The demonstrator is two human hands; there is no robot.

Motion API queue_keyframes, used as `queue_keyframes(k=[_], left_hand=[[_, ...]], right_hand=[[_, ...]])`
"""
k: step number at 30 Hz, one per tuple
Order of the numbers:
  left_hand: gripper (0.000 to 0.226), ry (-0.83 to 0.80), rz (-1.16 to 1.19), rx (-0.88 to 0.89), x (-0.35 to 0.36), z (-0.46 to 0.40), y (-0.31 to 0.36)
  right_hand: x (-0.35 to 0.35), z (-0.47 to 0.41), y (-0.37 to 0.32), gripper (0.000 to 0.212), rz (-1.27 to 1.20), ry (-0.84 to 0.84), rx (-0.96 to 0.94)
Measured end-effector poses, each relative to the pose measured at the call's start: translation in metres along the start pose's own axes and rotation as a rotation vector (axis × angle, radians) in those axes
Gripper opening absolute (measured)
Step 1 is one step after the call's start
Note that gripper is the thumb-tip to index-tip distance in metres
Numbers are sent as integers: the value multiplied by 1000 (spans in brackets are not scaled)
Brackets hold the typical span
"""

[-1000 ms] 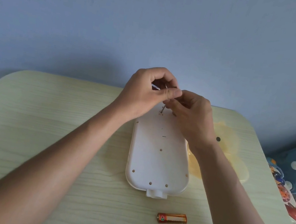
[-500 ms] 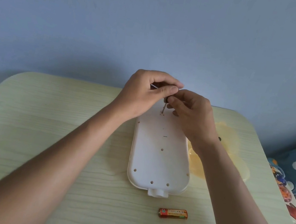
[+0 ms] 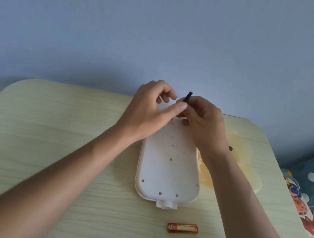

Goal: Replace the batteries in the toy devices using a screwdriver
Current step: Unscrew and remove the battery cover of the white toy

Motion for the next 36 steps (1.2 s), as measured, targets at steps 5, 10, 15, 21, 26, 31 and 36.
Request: queue_keyframes(k=[5, 10, 15, 21, 26, 31, 36], left_hand=[[34, -248, -378, -9, 8, 22, 0], [41, -261, -458, 1, 11, 26, 6], [47, -256, -546, 81, 14, 27, 8], [43, -325, -739, 135, 25, 21, 17], [32, -317, -812, 166, 33, 18, 17], [34, -346, -590, 30, 29, 15, 4], [35, -406, -184, -72, 11, 16, -4]], right_hand=[[-10, -2, -1, 13, -107, 4, 114], [-11, 0, 6, 13, -43, -33, 154], [-10, -1, 10, 13, -40, -47, 165], [-12, -3, 14, 15, -103, -76, 199], [-12, -4, 17, 16, -111, -74, 204], [-11, -5, 17, 16, -124, -71, 201], [-11, -6, 17, 16, -108, -47, 208]])
Point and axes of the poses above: each hand's wrist, its own z-axis away from the middle knuckle, its own x-axis out of the palm, y = z × x, the point moved 2 cm from there along -z, towards the middle knuckle, and after that the axes turned 13 degrees about x, right-handed, at the moved point
